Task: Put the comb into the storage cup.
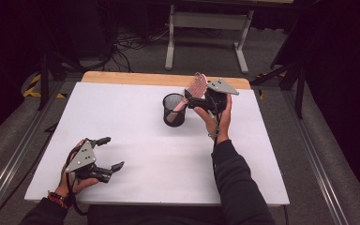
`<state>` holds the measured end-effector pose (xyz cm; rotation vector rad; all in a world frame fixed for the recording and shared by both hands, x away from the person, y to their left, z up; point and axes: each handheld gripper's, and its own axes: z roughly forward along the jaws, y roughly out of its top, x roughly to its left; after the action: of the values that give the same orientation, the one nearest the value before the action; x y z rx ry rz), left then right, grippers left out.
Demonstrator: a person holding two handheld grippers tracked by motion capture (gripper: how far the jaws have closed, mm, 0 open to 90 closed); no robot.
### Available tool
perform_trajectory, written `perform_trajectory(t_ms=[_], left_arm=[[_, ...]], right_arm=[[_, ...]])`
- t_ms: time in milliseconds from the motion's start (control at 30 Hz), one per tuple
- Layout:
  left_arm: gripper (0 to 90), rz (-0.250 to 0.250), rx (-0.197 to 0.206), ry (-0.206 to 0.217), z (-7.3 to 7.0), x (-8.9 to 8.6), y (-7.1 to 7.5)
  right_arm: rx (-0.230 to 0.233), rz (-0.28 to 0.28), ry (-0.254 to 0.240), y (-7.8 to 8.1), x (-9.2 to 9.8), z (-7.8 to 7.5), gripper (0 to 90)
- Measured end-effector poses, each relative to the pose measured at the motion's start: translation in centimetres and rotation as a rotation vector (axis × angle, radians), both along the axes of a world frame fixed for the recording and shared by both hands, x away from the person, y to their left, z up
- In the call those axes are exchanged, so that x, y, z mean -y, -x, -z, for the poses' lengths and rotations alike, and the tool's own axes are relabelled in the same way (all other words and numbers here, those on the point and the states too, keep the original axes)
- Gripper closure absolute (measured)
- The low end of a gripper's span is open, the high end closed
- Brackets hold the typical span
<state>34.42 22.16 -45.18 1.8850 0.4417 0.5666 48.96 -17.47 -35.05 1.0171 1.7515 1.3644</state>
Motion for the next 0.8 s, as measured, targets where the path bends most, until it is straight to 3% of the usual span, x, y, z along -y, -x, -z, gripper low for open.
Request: perform_trajectory(t_ms=[300,800], left_arm=[[7.1,-0.007,0.002,0.002,0.0,-0.1,0.0],[7.1,-0.005,-0.001,-0.006,0.0,0.0,-0.1]], right_arm=[[0.024,-0.006,0.045,0.8,-0.1,-0.5,7.7],[0.03,-0.039,0.075,1.8,0.2,-0.5,8.0]])
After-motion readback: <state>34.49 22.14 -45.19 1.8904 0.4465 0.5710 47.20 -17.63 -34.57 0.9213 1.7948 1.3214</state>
